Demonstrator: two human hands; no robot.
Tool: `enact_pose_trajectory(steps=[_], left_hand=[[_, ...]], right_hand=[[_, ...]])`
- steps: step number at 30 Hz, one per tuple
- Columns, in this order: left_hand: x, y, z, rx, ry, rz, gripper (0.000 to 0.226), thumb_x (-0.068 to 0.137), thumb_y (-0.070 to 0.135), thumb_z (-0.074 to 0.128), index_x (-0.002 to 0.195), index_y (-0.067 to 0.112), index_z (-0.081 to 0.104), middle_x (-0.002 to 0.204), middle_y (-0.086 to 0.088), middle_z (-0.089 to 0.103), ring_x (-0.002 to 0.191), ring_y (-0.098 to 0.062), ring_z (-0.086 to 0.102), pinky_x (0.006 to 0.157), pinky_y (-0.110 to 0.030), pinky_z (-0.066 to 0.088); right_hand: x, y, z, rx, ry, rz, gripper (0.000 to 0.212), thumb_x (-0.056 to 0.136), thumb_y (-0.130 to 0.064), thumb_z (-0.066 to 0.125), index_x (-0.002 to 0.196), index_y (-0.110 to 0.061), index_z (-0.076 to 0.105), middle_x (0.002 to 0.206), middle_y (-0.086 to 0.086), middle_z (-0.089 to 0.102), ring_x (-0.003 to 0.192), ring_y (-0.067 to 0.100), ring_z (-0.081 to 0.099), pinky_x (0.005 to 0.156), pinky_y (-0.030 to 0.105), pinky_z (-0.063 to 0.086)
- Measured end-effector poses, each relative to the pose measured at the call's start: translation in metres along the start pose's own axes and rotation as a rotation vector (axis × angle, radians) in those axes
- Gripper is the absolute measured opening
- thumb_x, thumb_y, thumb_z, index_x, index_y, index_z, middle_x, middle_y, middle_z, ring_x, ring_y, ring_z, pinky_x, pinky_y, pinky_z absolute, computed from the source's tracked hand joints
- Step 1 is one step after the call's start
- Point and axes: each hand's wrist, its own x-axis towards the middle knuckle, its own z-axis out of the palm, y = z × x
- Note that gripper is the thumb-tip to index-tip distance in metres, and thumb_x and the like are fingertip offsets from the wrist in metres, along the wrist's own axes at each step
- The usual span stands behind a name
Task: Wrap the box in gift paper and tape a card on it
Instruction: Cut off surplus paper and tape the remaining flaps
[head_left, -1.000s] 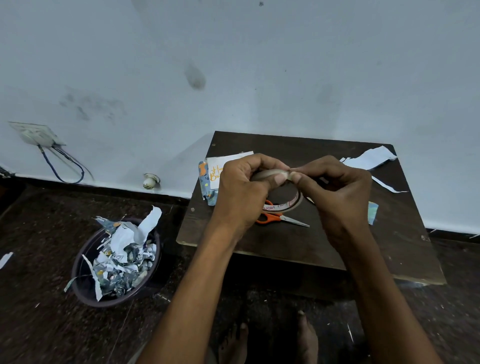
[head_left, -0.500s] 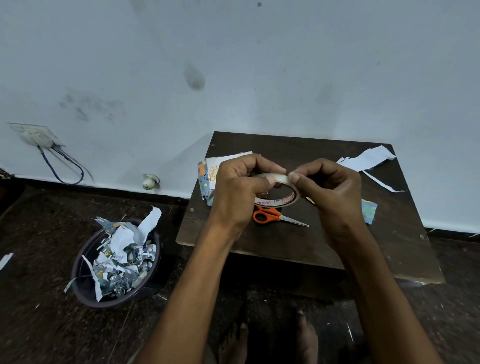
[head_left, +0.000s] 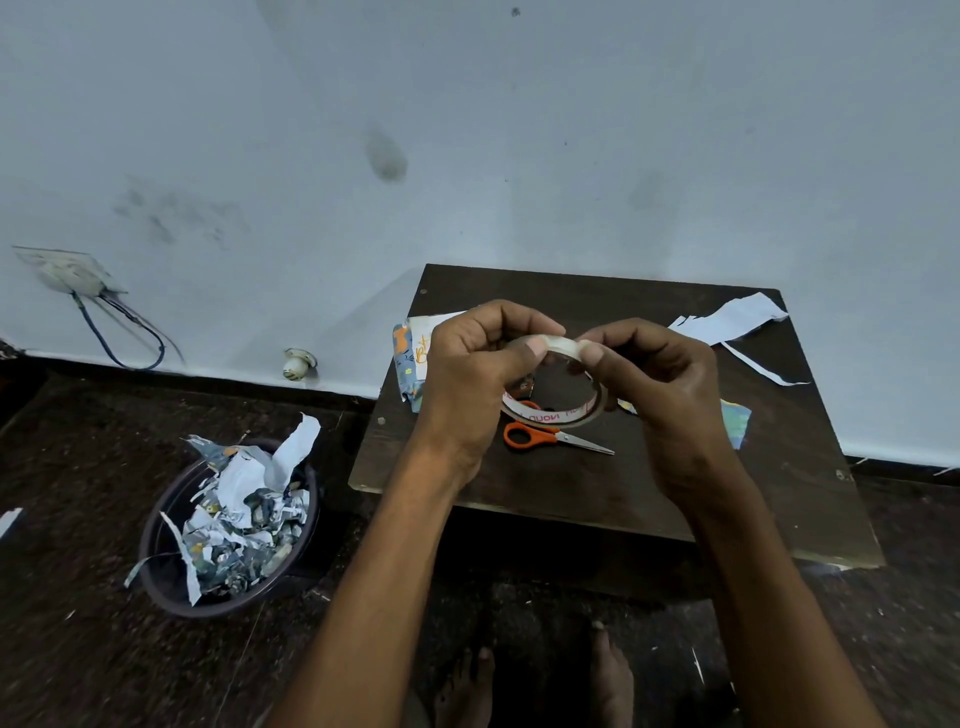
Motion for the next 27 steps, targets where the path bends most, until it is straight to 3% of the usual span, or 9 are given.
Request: enact_pose_trajectory(steps=[6, 13, 19, 23, 27], left_hand=[[0.001, 0.001, 0.0, 0.041, -0.001, -0.025, 0.016, 0.095, -0.002, 0.062, 0.091, 0.012, 0.068, 0.079, 0.001, 0.072, 0.069, -0.006, 0.064, 0.06, -0.016, 0.047], [0.0, 0.001, 0.005, 0.078, -0.057, -0.075, 0.011, 0.097, 0.003, 0.063, 0.092, 0.013, 0.062, 0.075, -0.004, 0.064, 0.05, -0.012, 0.05, 0.048, -0.02, 0.042], [0.0, 0.002, 0.009, 0.072, 0.004, -0.089, 0.011, 0.094, 0.009, 0.069, 0.09, 0.01, 0.059, 0.073, -0.011, 0.066, 0.046, -0.016, 0.055, 0.043, -0.023, 0.044], [-0.001, 0.002, 0.012, 0.046, 0.059, -0.06, 0.011, 0.093, 0.005, 0.069, 0.09, 0.005, 0.059, 0.07, -0.011, 0.068, 0.051, -0.024, 0.064, 0.048, -0.03, 0.053], [-0.001, 0.0, 0.012, 0.009, 0.125, -0.05, 0.013, 0.094, 0.002, 0.067, 0.086, 0.005, 0.058, 0.072, -0.017, 0.07, 0.054, -0.027, 0.068, 0.052, -0.031, 0.057]], right_hand=[[-0.001, -0.008, 0.0, 0.002, -0.068, -0.055, 0.012, 0.088, -0.01, 0.074, 0.099, -0.006, 0.075, 0.08, 0.003, 0.073, 0.068, 0.011, 0.066, 0.053, 0.019, 0.047], [-0.001, -0.007, 0.004, -0.01, -0.015, -0.06, 0.006, 0.087, -0.004, 0.073, 0.088, -0.005, 0.067, 0.076, 0.01, 0.07, 0.064, 0.009, 0.062, 0.057, 0.017, 0.045], [-0.002, -0.001, 0.013, -0.014, 0.18, -0.052, 0.012, 0.09, -0.003, 0.072, 0.082, -0.01, 0.067, 0.067, 0.006, 0.066, 0.049, 0.007, 0.05, 0.047, 0.018, 0.037], [-0.002, 0.001, 0.018, 0.039, 0.299, -0.029, 0.011, 0.09, -0.003, 0.073, 0.082, -0.007, 0.066, 0.066, 0.013, 0.062, 0.046, 0.014, 0.046, 0.044, 0.021, 0.036], [0.002, 0.001, 0.022, 0.176, 0.496, 0.052, 0.015, 0.09, -0.001, 0.072, 0.079, -0.005, 0.063, 0.062, 0.009, 0.061, 0.045, 0.013, 0.041, 0.041, 0.021, 0.032]])
